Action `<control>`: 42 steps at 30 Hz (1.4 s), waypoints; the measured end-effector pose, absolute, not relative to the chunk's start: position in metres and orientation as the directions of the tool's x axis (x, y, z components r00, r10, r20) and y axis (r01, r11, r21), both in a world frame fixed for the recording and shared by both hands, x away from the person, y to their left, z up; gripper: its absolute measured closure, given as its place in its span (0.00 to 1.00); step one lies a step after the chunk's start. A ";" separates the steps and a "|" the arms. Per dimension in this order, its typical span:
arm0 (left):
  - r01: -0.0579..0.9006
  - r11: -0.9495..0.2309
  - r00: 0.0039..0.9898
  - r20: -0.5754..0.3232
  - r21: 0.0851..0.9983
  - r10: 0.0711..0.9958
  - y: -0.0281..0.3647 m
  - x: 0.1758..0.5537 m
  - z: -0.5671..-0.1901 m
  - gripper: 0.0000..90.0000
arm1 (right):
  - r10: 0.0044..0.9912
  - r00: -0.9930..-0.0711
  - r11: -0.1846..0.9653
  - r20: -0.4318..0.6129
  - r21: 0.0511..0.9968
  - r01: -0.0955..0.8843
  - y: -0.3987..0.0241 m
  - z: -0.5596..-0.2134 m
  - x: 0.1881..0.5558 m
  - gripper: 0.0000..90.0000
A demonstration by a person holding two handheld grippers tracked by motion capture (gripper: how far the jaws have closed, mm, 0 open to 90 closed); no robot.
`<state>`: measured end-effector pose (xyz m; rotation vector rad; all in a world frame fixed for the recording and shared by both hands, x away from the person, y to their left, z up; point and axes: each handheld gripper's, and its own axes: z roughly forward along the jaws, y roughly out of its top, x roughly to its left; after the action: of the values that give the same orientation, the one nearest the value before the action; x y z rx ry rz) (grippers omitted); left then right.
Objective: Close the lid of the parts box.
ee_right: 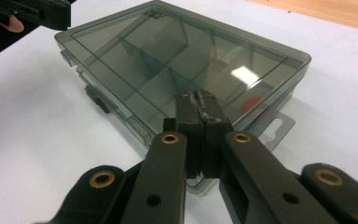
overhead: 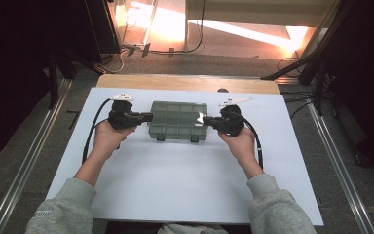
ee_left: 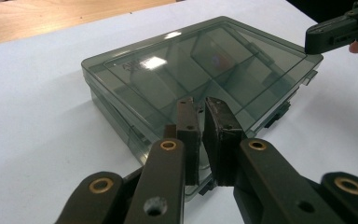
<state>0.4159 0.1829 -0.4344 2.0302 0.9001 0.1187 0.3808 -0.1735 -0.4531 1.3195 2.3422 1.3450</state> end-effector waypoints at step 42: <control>0.569 -0.379 0.737 -0.249 0.730 0.628 0.180 0.418 -0.463 0.94 | 0.742 -0.606 0.240 0.288 0.729 0.641 -0.169 -0.476 0.383 1.00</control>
<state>0.4181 0.1803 -0.4630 2.0745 0.9021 0.0866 0.3833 -0.1691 -0.4763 1.3337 2.3792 1.3077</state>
